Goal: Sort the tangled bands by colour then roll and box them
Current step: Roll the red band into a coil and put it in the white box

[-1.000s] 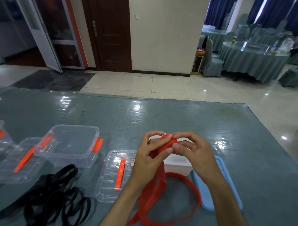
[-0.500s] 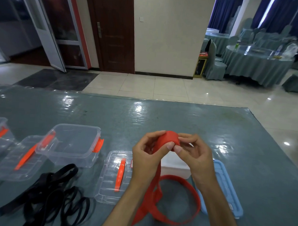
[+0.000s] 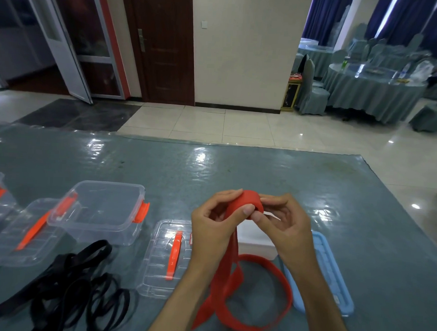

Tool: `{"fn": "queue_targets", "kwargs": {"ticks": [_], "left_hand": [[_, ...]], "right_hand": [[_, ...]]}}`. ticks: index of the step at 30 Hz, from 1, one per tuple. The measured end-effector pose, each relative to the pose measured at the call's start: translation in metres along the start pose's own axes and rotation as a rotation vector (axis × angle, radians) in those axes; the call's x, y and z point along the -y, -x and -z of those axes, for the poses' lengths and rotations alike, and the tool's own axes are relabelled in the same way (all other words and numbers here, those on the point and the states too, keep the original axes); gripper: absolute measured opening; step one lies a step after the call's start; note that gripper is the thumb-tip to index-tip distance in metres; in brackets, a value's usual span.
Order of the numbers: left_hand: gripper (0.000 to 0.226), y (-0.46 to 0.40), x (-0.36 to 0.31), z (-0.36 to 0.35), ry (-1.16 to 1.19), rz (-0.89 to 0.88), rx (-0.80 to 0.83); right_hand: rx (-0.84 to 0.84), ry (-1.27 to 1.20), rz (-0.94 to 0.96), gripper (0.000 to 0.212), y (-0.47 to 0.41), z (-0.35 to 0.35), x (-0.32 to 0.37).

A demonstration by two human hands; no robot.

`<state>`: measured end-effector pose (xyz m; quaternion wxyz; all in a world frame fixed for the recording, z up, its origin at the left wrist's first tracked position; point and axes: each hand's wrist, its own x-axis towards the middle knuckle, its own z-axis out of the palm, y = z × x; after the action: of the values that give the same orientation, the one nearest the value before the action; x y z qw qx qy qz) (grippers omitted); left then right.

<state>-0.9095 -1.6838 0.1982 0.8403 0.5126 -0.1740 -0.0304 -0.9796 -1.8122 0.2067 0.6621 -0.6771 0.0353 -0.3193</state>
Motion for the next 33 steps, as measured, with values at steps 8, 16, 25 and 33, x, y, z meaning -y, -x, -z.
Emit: {"fn": "queue_targets", "kwargs": {"ticks": [8, 16, 25, 33], "left_hand": [[0.032, 0.001, 0.001, -0.003, 0.058, 0.070, -0.045], [0.025, -0.002, 0.000, 0.000, -0.021, 0.124, 0.043], [0.016, 0.002, 0.002, 0.004, -0.142, 0.054, 0.089], [0.020, 0.005, 0.009, -0.002, -0.089, 0.074, 0.109]], "right_hand": [[0.013, -0.123, -0.079, 0.043, -0.003, -0.007, -0.004], [-0.125, -0.254, -0.106, 0.033, 0.001, -0.006, -0.012], [-0.184, -0.297, -0.094, 0.034, -0.001, -0.006, -0.009], [-0.125, -0.389, -0.143, 0.024, 0.003, -0.005, -0.006]]}}
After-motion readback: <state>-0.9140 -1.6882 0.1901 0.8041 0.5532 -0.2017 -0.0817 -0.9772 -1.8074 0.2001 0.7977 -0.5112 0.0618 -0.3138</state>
